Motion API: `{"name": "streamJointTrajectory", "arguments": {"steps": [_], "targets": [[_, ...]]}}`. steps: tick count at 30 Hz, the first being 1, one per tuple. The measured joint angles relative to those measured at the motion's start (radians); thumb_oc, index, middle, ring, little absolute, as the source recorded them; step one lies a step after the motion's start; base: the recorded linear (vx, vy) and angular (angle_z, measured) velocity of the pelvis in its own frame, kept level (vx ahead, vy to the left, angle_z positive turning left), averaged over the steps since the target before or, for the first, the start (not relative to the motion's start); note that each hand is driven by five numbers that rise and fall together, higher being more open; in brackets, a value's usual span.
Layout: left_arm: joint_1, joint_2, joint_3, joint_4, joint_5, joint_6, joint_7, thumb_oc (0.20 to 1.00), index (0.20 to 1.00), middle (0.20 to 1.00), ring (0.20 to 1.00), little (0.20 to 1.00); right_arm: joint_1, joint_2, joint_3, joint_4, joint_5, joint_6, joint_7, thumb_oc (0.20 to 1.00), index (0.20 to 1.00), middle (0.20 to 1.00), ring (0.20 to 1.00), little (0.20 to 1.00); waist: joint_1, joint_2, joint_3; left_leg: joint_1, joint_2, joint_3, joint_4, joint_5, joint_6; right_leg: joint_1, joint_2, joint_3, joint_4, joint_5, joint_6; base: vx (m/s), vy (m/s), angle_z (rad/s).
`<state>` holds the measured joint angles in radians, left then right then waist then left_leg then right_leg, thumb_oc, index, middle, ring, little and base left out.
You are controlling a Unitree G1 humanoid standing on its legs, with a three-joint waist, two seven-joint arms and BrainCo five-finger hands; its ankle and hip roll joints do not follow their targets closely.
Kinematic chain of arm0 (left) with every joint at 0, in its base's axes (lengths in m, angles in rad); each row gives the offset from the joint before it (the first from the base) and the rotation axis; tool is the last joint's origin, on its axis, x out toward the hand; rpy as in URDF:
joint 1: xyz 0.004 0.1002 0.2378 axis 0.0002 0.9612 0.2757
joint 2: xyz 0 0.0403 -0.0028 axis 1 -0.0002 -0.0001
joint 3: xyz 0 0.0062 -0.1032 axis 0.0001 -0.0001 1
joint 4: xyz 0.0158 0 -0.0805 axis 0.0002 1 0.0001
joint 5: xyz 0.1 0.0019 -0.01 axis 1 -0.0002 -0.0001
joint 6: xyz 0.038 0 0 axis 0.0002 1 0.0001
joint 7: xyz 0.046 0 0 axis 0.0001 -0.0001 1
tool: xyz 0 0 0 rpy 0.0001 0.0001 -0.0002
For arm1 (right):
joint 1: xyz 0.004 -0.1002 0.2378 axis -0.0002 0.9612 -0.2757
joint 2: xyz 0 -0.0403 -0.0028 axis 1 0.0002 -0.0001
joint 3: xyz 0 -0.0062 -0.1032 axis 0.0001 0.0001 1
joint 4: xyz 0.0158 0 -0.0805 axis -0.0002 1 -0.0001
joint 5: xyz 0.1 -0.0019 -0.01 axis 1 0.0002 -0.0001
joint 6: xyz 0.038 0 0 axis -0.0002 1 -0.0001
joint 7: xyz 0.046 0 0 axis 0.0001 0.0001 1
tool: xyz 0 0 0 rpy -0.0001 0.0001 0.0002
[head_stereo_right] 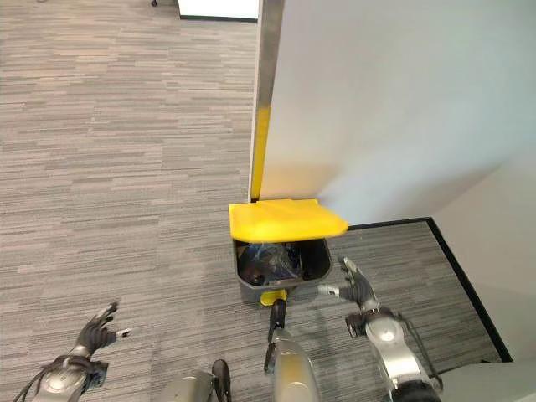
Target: Gather garbage on tea table into small bin, then transfer packed bag to large trash can.
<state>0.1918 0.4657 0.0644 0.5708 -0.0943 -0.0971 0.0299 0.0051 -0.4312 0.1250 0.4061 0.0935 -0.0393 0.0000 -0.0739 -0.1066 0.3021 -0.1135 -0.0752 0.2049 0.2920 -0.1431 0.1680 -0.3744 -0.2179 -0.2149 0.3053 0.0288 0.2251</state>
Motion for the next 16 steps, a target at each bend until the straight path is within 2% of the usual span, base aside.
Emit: {"name": "streamJointTrajectory", "arguments": {"steps": [1, 2, 3, 4, 5, 6, 7, 8, 9, 10, 11, 12, 13, 14, 16], "targets": [[0.005, -0.001, -0.007, -0.022, -0.014, -0.001, -0.006, 1.000, 1.000, 1.000, 1.000, 1.000, 0.031, 0.001, -0.016, 0.000, -0.008, -0.003, 0.002, 1.000, 1.000, 1.000, 1.000, 1.000, 0.006, 0.012, -0.013, -0.020, -0.004, -0.001, -0.030, 0.037, 0.012, -0.037, -0.017, 0.007, 0.177, -0.048, -0.004, -0.14, 0.052, -0.05], [0.012, 0.001, -0.001, -0.046, -0.023, 0.000, -0.013, 1.000, 1.000, 1.000, 1.000, 1.000, 0.057, 0.000, -0.021, 0.001, -0.017, -0.002, 0.003, 1.000, 1.000, 1.000, 1.000, 1.000, 0.017, 0.016, -0.020, -0.021, -0.006, 0.000, -0.068, 0.083, -0.007, -0.044, -0.005, 0.058, 0.340, -0.097, -0.036, -0.09, 0.002, 0.04], [0.006, 0.004, 0.003, -0.061, -0.043, 0.000, -0.020, 1.000, 1.000, 1.000, 1.000, 1.000, 0.085, 0.000, -0.024, 0.005, -0.018, -0.002, 0.004, 1.000, 1.000, 1.000, 1.000, 1.000, 0.033, 0.032, -0.030, -0.029, -0.009, -0.008, -0.106, 0.103, -0.028, -0.032, 0.029, 0.122, 0.473, -0.147, -0.057, 0.02, -0.106, -0.07], [0.002, 0.006, 0.009, -0.060, -0.045, 0.001, -0.020, 1.000, 1.000, 1.000, 1.000, 1.000, 0.091, 0.000, -0.024, 0.017, -0.024, -0.001, 0.007, 1.000, 1.000, 1.000, 1.000, 1.000, 0.048, 0.043, -0.035, -0.029, -0.012, -0.010, -0.140, 0.124, -0.058, 0.009, 0.054, 0.150, 0.510, -0.163, -0.074, 0.05, -0.136, -0.11], [0.001, 0.005, 0.010, -0.058, -0.045, 0.001, -0.018, 1.000, 1.000, 1.000, 1.000, 1.000, 0.091, -0.001, -0.025, 0.024, -0.035, 0.002, 0.008, 1.000, 1.000, 1.000, 1.000, 1.000, 0.055, 0.063, -0.045, -0.031, -0.016, -0.022, -0.181, 0.147, -0.093, 0.080, 0.070, 0.149, 0.447, -0.180, -0.085, 0.04, -0.142, -0.17], [-0.006, -0.002, 0.009, -0.055, -0.053, 0.002, -0.018, 1.000, 1.000, 1.000, 1.000, 1.000, 0.089, -0.001, -0.029, 0.022, -0.035, 0.002, 0.009, 1.000, 1.000, 1.000, 1.000, 1.000, 0.058, 0.080, -0.053, -0.034, -0.020, -0.052, -0.232, 0.162, -0.143, 0.165, 0.119, 0.144, 0.287, -0.213, -0.124, 0.06, -0.163, -0.07], [-0.048, 0.011, 0.020, -0.034, -0.066, 0.003, -0.020, 1.000, 1.000, 1.000, 1.000, 1.000, 0.064, 0.022, -0.019, 0.021, -0.035, -0.008, 0.013, 1.000, 1.000, 1.000, 1.000, 1.000, 0.053, 0.014, -0.057, -0.155, -0.042, -0.042, 0.041, 0.042, -0.091, 0.263, 0.097, 0.146, -0.033, -0.206, -0.157, 0.08, -0.172, -0.69], [-0.039, -0.004, 0.018, -0.024, -0.083, 0.007, -0.018, 1.000, 1.000, 1.000, 1.000, 1.000, 0.042, 0.012, -0.015, 0.018, -0.035, 0.002, 0.016, 1.000, 1.000, 1.000, 1.000, 1.000, 0.075, 0.048, -0.068, -0.137, 0.054, -0.091, 0.177, -0.038, -0.092, 0.240, 0.111, 0.120, -0.022, -0.192, -0.142, 0.15, -0.203, -0.81], [-0.026, -0.028, 0.017, -0.011, -0.083, 0.017, -0.021, 1.000, 1.000, 1.000, 1.000, 1.000, 0.079, 0.002, -0.019, -0.016, -0.035, 0.003, 0.024, 1.000, 1.000, 1.000, 1.000, 1.000, 0.064, 0.067, -0.091, -0.035, 0.045, -0.201, -0.017, -0.019, -0.197, 0.245, 0.131, 0.123, -0.053, -0.186, -0.109, 0.12, -0.142, -0.66], [-0.008, -0.030, 0.015, -0.040, -0.083, 0.009, -0.030, 1.000, 1.000, 1.000, 1.000, 1.000, 0.111, -0.003, -0.020, -0.016, -0.035, 0.000, 0.028, 1.000, 1.000, 1.000, 1.000, 1.000, 0.038, 0.050, -0.119, -0.017, 0.047, -0.195, -0.118, 0.012, -0.200, 0.262, 0.145, 0.123, -0.123, -0.174, -0.123, 0.10, -0.122, 0.13], [-0.006, -0.023, 0.015, -0.058, -0.083, 0.003, -0.033, 1.000, 1.000, 1.000, 1.000, 1.000, 0.127, -0.004, -0.025, -0.010, -0.035, 0.001, 0.026, 1.000, 1.000, 1.000, 1.000, 1.000, 0.027, 0.026, -0.130, -0.002, 0.042, -0.171, -0.171, 0.016, -0.198, 0.288, 0.145, 0.122, -0.199, -0.146, -0.121, 0.06, -0.100, 0.48], [-0.017, -0.024, 0.014, -0.058, -0.083, 0.003, -0.034, 1.000, 1.000, 1.000, 1.000, 1.000, 0.139, -0.014, -0.035, 0.006, -0.035, 0.003, 0.026, 1.000, 1.000, 1.000, 1.000, 1.000, 0.022, 0.013, -0.134, 0.011, 0.043, -0.140, -0.218, 0.070, -0.176, 0.316, 0.143, 0.130, -0.270, -0.075, -0.130, 0.07, -0.103, 0.33], [-0.005, -0.030, 0.000, -0.056, -0.083, 0.006, -0.035, 1.000, 1.000, 1.000, 1.000, 1.000, 0.143, -0.019, -0.053, 0.029, -0.035, 0.004, 0.026, 1.000, 1.000, 1.000, 1.000, 1.000, 0.026, 0.020, -0.136, 0.030, 0.040, -0.140, -0.265, 0.143, -0.165, 0.336, 0.145, 0.131, -0.326, -0.009, -0.130, 0.07, -0.120, 0.21], [0.008, -0.032, -0.005, -0.056, -0.083, 0.007, -0.040, 1.000, 1.000, 1.000, 1.000, 1.000, 0.149, -0.019, -0.059, 0.028, -0.035, 0.004, 0.027, 1.000, 1.000, 1.000, 1.000, 1.000, 0.026, 0.026, -0.142, 0.035, 0.038, -0.140, -0.297, 0.168, -0.179, 0.336, 0.145, 0.131, -0.352, -0.004, -0.130, 0.06, -0.096, 0.05], [0.012, -0.033, -0.005, -0.056, -0.083, 0.009, -0.040, 1.000, 1.000, 1.000, 1.000, 1.000, 0.149, -0.019, -0.059, 0.028, -0.035, 0.004, 0.027, 1.000, 1.000, 1.000, 1.000, 1.000, 0.027, 0.027, -0.142, 0.037, 0.037, -0.140, -0.302, 0.174, -0.181, 0.336, 0.145, 0.131, -0.358, 0.000, -0.132, 0.02, -0.027, 0.01]]}}
